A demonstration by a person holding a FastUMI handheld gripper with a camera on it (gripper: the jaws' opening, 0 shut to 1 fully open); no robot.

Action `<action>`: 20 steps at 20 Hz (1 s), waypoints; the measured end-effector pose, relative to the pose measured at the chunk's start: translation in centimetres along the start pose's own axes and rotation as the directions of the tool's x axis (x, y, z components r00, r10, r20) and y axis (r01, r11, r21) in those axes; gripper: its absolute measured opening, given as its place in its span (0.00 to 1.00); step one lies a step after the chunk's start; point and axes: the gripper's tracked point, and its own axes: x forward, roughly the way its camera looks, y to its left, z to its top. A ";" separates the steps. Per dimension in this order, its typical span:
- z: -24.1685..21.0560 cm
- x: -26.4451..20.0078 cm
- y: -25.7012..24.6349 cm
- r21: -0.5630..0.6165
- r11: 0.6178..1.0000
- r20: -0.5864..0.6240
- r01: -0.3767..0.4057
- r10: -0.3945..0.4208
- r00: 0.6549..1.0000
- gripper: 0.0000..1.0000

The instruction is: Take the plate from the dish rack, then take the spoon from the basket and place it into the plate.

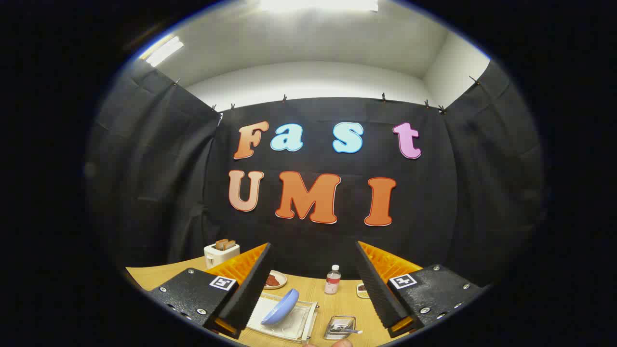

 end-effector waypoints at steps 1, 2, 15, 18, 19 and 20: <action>-0.4 0.1 0.3 0.002 1.000 -0.009 -0.012 0.012 1.000 0.99; -0.6 0.2 0.6 0.004 1.000 -0.018 -0.022 0.023 1.000 0.99; -2.4 1.2 1.6 0.044 0.996 -0.088 -0.072 0.075 0.993 1.00; -3.1 1.6 2.0 0.051 0.996 -0.106 -0.079 0.084 0.991 1.00; -3.2 1.9 2.0 0.063 0.995 -0.110 -0.079 0.086 0.990 1.00; -3.3 2.1 2.1 0.074 0.994 -0.117 -0.083 0.091 0.989 1.00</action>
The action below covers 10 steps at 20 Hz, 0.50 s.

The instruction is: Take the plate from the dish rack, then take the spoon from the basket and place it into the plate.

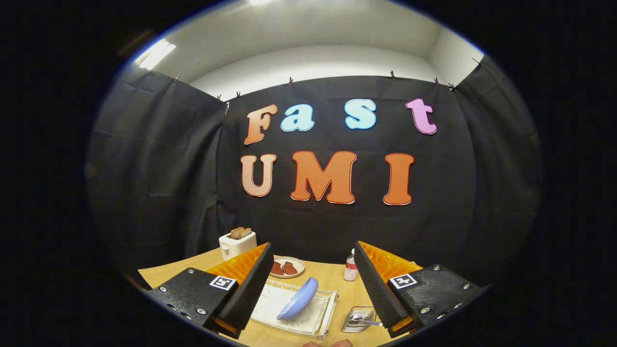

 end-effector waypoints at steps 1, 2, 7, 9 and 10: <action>-0.1 0.2 -0.1 0.005 1.000 -0.010 0.000 0.000 1.000 1.00; -0.3 0.7 -0.4 0.006 1.000 -0.021 0.004 -0.004 1.000 1.00; -2.2 3.8 -0.5 0.032 0.999 -0.094 -0.002 0.005 0.996 1.00; -3.9 5.0 -0.5 0.040 0.999 -0.159 -0.004 0.010 0.987 1.00; -4.8 5.6 -0.5 0.042 0.999 -0.194 0.002 0.007 0.981 1.00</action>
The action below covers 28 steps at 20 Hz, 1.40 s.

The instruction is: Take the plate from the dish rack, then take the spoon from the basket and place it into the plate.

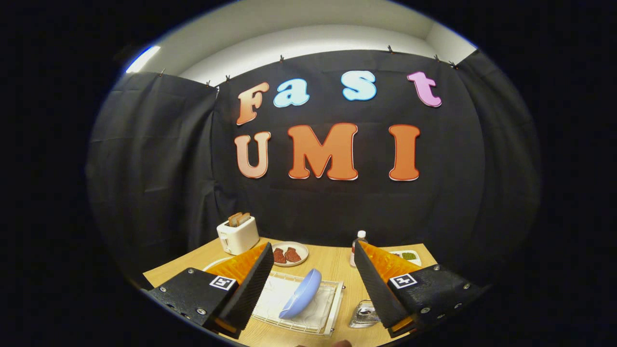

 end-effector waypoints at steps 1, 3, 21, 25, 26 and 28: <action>-0.8 0.8 -0.1 0.007 1.000 -0.037 0.006 -0.006 0.999 1.00; -2.3 2.4 0.2 0.042 0.999 -0.116 0.008 -0.003 0.993 1.00; -18.0 10.9 1.2 0.067 0.987 -0.778 0.145 -0.039 0.627 0.79; -21.1 11.5 1.9 0.036 0.983 -0.856 0.182 -0.063 0.513 0.69; -21.8 11.5 1.8 0.012 0.983 -0.868 0.184 -0.081 0.491 0.67; -22.8 11.5 1.7 -0.029 0.982 -0.884 0.187 -0.113 0.454 0.60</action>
